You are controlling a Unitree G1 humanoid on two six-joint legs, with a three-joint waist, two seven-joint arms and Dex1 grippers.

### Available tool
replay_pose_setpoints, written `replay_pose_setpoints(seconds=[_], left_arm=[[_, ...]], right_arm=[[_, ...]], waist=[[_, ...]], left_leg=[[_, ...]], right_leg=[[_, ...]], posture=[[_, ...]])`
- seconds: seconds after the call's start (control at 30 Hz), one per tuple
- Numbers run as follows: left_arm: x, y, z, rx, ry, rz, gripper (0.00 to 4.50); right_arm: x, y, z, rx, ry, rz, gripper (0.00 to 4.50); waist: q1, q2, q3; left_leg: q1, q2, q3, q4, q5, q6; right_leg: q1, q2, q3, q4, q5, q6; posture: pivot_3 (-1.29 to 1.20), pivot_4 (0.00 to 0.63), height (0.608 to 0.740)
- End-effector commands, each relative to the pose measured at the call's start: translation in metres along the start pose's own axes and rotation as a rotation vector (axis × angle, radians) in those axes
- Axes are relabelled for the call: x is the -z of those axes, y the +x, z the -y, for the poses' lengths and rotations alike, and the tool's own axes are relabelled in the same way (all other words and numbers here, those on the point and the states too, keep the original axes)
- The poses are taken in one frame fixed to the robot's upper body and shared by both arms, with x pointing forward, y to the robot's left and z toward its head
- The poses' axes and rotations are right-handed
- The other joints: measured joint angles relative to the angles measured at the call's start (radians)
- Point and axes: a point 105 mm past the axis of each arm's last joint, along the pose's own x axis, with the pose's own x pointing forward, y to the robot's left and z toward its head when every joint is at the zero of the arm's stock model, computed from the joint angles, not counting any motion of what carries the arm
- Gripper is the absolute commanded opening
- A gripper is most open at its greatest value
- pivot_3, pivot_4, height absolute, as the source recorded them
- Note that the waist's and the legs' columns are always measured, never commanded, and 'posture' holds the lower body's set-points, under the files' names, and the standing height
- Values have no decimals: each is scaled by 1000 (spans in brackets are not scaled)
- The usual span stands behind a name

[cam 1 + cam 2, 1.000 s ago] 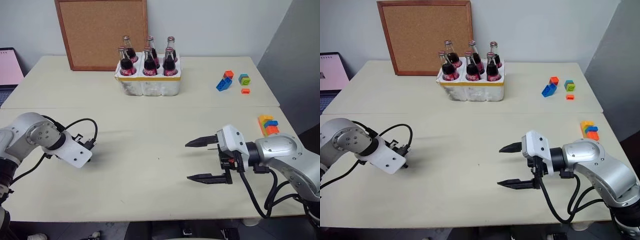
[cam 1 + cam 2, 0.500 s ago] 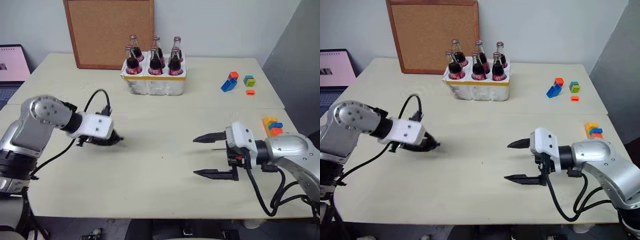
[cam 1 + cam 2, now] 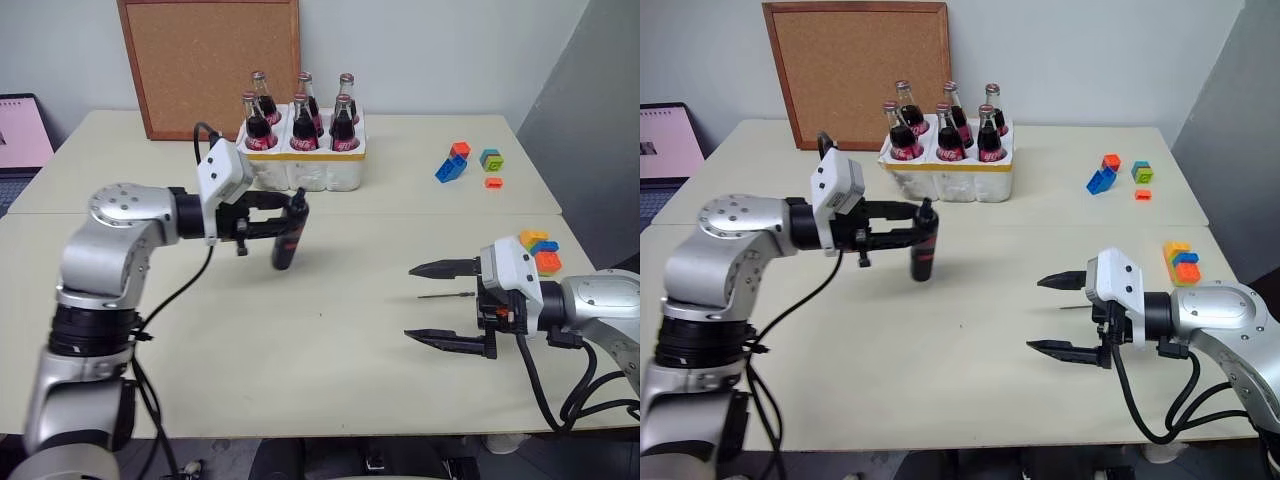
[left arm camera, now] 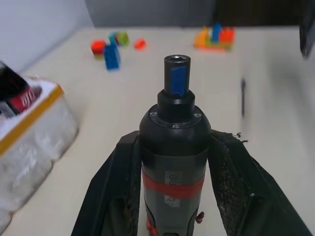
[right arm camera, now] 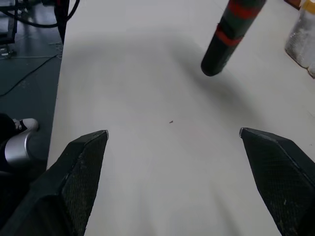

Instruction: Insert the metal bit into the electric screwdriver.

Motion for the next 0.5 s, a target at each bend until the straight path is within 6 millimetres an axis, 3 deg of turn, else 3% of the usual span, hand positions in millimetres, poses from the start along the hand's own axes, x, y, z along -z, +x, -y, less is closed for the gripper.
replay_pose_setpoints(seconds=[0.03,0.2,0.5], left_arm=[[-18,8,4,-75,-1,119,1598],[-8,24,19,-83,-81,156,1598],[4,30,29,-135,-159,184,1598]], right_arm=[[-6,-3,2,27,-42,12,4500],[-5,-3,1,32,-42,5,4500],[1,-8,0,63,-27,-22,4500]], waist=[[0,0,0],[-1,0,0],[-1,0,0]], left_leg=[[0,0,0,0,0,0],[0,0,0,0,0,0],[0,0,0,0,0,0]], right_leg=[[0,0,0,0,0,0],[0,0,0,0,0,0],[1,0,0,1,0,0]], posture=[[0,150,740],[0,150,740],[0,150,740]])
